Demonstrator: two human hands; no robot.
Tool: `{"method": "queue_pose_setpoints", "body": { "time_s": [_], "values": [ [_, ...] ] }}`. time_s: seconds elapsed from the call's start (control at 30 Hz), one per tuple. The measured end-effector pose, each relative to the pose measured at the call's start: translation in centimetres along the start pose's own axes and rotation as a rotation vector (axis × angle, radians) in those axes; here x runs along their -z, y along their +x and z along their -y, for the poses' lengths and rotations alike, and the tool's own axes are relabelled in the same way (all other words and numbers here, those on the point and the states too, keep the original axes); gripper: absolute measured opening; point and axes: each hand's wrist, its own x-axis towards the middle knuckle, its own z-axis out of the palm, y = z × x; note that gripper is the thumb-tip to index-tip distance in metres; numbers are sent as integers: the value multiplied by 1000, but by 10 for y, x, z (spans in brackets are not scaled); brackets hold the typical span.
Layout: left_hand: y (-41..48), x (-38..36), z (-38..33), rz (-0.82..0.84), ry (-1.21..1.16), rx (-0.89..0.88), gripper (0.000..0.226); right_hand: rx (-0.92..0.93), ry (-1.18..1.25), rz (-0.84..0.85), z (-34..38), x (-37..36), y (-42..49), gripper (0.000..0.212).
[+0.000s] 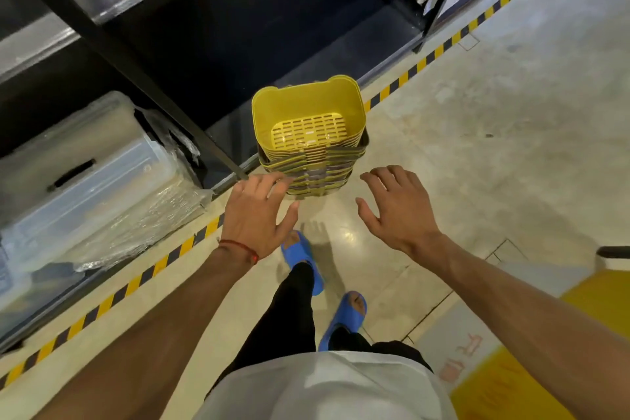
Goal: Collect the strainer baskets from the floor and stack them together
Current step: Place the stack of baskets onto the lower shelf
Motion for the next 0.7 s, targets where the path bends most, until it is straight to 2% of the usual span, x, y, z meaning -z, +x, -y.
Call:
{"method": "queue_pose_setpoints", "body": {
  "time_s": [0.27, 0.37, 0.57, 0.7],
  "values": [
    [6, -53, 17, 120, -38, -58, 48, -170, 37, -13, 20, -41, 1, 45],
    [16, -102, 29, 158, -57, -95, 48, -212, 61, 0, 27, -95, 14, 44],
    [22, -222, 51, 111, -120, -109, 38, -249, 158, 34, 30, -233, 37, 40],
    [13, -329, 62, 110, -115, -92, 40, -255, 192, 48, 13, -336, 41, 42]
  ]
}}
